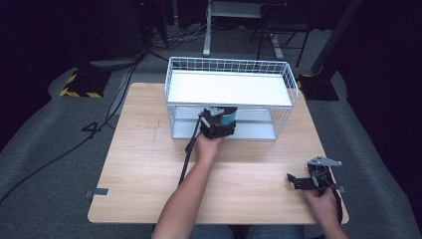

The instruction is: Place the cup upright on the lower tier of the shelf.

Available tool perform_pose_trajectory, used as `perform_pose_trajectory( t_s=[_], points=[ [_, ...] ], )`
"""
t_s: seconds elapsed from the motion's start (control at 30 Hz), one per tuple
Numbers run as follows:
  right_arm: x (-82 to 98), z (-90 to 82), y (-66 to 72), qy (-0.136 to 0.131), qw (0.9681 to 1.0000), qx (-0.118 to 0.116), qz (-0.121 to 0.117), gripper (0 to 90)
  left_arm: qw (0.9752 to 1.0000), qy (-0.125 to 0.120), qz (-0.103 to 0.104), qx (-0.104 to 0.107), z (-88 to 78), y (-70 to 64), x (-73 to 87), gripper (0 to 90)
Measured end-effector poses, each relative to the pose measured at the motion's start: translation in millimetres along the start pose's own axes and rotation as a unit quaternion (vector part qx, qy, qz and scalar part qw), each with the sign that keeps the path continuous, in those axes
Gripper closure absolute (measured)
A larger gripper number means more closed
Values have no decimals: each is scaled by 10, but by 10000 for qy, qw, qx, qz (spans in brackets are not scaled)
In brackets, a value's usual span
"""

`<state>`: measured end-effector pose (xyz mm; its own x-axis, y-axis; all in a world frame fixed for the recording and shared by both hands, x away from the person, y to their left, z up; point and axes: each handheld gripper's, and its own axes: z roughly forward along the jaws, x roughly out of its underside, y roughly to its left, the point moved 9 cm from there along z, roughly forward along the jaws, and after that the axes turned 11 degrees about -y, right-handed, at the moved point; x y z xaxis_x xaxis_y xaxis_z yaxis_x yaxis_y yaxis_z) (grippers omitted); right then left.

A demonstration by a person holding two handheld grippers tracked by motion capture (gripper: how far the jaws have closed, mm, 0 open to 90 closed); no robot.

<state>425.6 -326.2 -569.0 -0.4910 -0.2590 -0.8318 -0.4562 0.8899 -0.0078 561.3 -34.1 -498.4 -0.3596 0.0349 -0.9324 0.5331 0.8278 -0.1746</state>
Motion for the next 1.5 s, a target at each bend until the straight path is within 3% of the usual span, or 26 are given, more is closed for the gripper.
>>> perform_pose_trajectory(
  t_s=[0.23,0.37,0.4,0.47,0.5,0.53,0.6,0.63,0.67,0.73,1.2,1.5],
  points=[
    [-1,1,-2,-7,10000,-3,-14,5,10000,-32,-59,-39,126,38,27,224],
    [-1,1,-3,-7,10000,-2,-15,5,9998,-95,-86,-130,201,71,15,224],
    [-1,1,-2,-7,10000,-2,-13,5,9994,-121,-107,-304,221,102,9,224],
    [-1,1,-2,-6,10000,-2,-14,5,9991,-182,-156,-359,242,110,0,224],
    [-1,1,-3,-7,10000,-3,-15,5,9993,-125,-70,-351,252,133,10,224],
    [-1,1,-2,-6,10000,-3,-13,5,9990,-219,-174,-344,274,120,-1,224],
    [-1,1,3,-2,10000,-16,-10,5,9991,-108,-19,-408,278,168,21,224],
    [-1,1,4,-3,10000,-20,-11,5,9990,-132,-40,-426,287,174,23,224],
    [-1,1,5,-4,10000,-21,-12,5,9976,-397,-332,-458,331,136,-7,224],
    [-1,1,5,-3,10000,-21,-13,5,9985,-202,-43,-515,309,198,26,224],
    [-1,1,5,-3,10000,-22,-13,5,9970,-230,-279,-677,421,222,103,222],
    [-1,1,5,-4,10000,-22,-13,5,9972,-104,-45,-736,431,205,159,220]
  ],
)
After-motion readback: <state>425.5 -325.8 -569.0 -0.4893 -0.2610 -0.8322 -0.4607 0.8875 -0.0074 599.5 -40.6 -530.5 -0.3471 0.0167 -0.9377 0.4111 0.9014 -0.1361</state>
